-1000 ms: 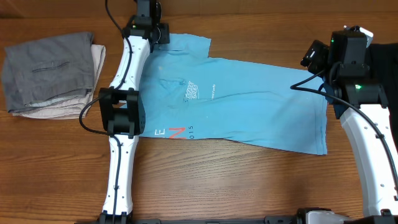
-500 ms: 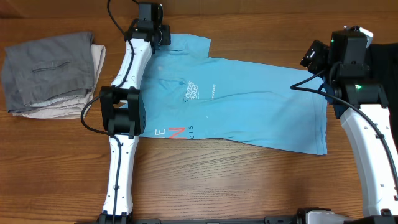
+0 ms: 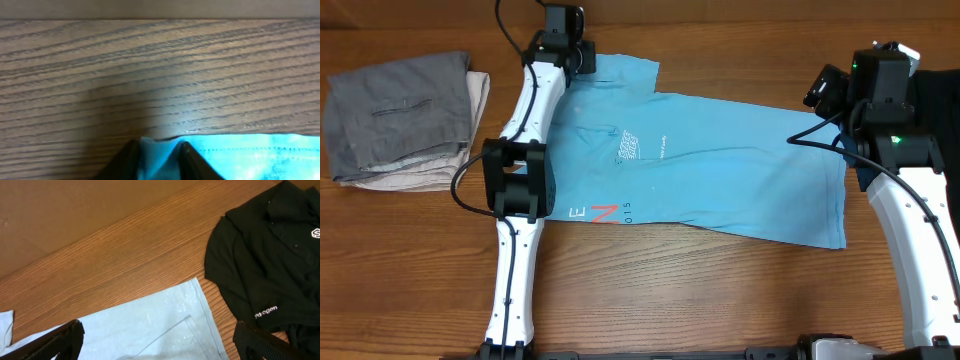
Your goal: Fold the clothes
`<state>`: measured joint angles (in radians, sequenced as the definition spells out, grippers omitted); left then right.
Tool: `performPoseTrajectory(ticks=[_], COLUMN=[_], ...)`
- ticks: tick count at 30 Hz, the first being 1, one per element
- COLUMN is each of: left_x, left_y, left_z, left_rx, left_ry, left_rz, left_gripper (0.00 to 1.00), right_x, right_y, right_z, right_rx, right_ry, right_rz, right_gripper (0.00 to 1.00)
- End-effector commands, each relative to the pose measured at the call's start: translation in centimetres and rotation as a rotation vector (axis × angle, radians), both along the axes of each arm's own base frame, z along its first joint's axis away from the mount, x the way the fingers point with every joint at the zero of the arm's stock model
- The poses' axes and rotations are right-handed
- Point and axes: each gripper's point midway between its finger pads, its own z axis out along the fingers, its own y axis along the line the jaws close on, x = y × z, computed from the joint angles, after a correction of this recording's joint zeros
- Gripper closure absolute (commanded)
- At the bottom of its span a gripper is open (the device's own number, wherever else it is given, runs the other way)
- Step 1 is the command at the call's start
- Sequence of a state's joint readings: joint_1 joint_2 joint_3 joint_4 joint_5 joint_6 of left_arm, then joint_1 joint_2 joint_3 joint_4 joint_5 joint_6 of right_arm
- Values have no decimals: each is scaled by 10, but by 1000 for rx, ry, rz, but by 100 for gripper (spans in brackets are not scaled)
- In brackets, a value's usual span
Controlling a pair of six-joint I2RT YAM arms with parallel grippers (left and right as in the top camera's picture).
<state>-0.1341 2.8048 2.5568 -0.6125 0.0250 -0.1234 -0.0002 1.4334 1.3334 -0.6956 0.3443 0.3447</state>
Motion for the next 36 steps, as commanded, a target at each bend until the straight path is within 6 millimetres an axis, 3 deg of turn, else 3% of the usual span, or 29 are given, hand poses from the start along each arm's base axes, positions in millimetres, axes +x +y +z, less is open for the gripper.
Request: performPoseTrajectory(ticks=[1,9,16,19,24,25,28,31,36], left_x=[-12,-7,0,-1,-2,-3,-7,-13,-25], left_y=[-20,-14,-19,-21,-21,-20,-20,-19,-15], left_z=[-8,-2,19,34,79,97,117,122,114], left_rx=[44,94,70,55,45,31,17,18,28], left_ry=[29,7,-35,-39,-78,-95,-100,-85,-23], left_rz=[-90,-85,-71,-59,-49,-37,-26,-25,-23], left_gripper=[78,95,96,96,96,96,96,96,96], right_x=[1,1,1,1,1,1,1,1,7], right_y=[-2,-2,-2,-2,-2,-2,-2,-2,1], right_z=[3,3,3,3,3,3,3,3,8], right_rx=[2,2,2,2,2,2,2,2,14], right_ry=[-12,-11,-12,-12,-12,-12,-12,-12,-46], right_rz=[-12,-12,-12,-12,-12,-12,-12,-12,3], right_gripper=[0,0,0,0,0,0,0,0,0])
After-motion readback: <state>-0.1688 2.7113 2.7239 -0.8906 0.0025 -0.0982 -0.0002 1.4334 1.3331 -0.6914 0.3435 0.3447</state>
